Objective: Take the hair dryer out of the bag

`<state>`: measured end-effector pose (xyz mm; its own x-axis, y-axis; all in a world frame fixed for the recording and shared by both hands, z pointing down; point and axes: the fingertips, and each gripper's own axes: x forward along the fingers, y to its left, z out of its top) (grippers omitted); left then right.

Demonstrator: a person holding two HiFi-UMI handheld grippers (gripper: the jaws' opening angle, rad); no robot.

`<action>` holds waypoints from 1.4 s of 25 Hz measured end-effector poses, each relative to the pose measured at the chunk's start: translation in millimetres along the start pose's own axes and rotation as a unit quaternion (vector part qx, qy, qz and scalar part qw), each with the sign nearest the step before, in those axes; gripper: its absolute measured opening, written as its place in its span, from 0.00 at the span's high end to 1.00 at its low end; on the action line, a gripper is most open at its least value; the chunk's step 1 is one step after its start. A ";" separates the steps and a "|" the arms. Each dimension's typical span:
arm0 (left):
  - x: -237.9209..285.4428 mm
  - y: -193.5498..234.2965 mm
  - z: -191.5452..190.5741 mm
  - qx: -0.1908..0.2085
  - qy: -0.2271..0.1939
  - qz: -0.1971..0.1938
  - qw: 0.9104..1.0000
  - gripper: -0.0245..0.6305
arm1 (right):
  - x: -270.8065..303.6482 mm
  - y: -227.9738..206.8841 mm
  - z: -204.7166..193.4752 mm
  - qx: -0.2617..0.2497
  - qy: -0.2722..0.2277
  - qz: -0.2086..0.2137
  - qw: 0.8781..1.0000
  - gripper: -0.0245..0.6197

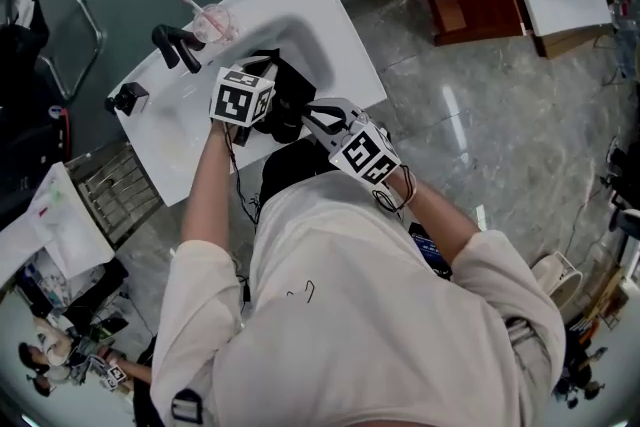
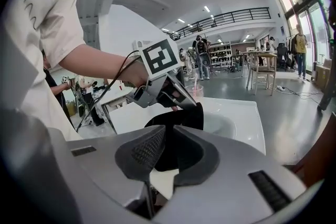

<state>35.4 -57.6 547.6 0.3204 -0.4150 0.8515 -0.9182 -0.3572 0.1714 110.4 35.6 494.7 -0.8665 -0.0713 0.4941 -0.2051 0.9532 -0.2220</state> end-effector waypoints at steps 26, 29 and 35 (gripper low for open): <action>-8.9 -24.1 -57.3 0.163 0.000 -0.222 0.961 0.91 | 70.5 16.2 -40.9 0.112 0.139 -0.154 0.972 0.79; -10.2 -18.4 -46.2 0.154 -0.029 -0.206 0.966 0.91 | 74.7 18.6 -51.8 0.083 0.181 -0.153 0.968 0.77; -1.6 -13.3 -35.7 0.121 -0.048 -0.220 0.967 0.91 | 88.3 29.4 -45.9 0.067 0.210 -0.141 0.965 0.73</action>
<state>38.8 -22.3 561.6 0.6988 -0.2503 0.6701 -0.6105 -0.6970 0.3762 48.8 70.8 570.4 -0.5117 -0.1710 0.8420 -0.4877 0.8646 -0.1208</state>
